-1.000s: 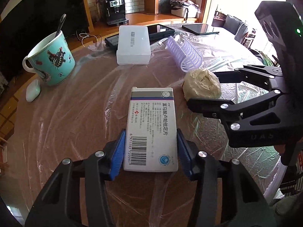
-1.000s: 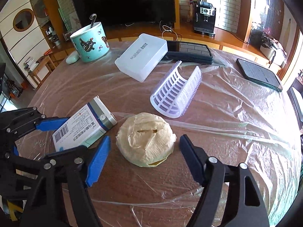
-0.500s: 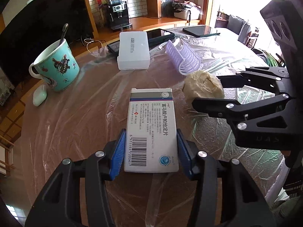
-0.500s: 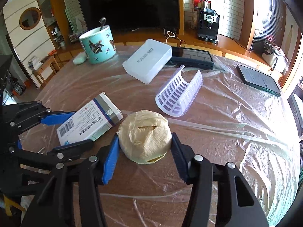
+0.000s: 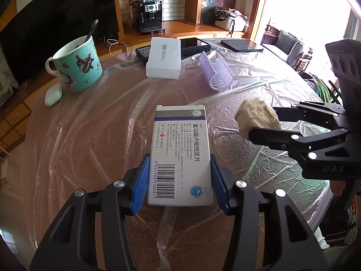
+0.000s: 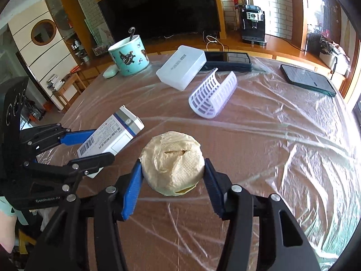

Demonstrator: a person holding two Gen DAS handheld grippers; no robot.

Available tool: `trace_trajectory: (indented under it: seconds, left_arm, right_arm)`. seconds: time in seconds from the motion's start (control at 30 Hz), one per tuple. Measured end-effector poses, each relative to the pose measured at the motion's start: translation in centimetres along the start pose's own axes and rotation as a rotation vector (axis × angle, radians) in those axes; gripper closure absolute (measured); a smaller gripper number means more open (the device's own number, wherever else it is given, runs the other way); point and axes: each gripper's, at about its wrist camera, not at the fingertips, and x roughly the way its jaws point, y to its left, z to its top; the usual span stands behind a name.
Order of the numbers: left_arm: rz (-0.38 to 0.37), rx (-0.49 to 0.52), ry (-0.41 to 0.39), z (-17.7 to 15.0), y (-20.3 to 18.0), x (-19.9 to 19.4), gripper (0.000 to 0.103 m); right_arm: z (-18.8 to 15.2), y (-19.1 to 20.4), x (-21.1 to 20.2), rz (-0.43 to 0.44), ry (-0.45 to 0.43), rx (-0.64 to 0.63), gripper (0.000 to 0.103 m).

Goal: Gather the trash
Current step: 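Carry the medicine box and wrapped bun over the black bin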

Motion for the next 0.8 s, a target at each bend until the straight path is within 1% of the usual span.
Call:
trace_trajectory:
  seconds: [0.1, 0.47, 0.8]
  left_arm:
    - [0.000, -0.009, 0.002, -0.3, -0.4, -0.3, 0.051]
    - [-0.015, -0.040, -0.032, -1.8, -1.7, -2.1, 0.051]
    - [-0.044, -0.053, -0.085, -4.2, -3.6, -5.5, 0.051]
  right_arm:
    - [-0.6, 0.1, -0.6, 0.005, 0.000, -0.008, 0.051]
    - [-2.1, 0.4, -3.4, 0.031, -0.034, -0.024, 0.051]
    - [-4.4, 1.4, -6.9, 0.070, -0.064, -0.060, 0.051]
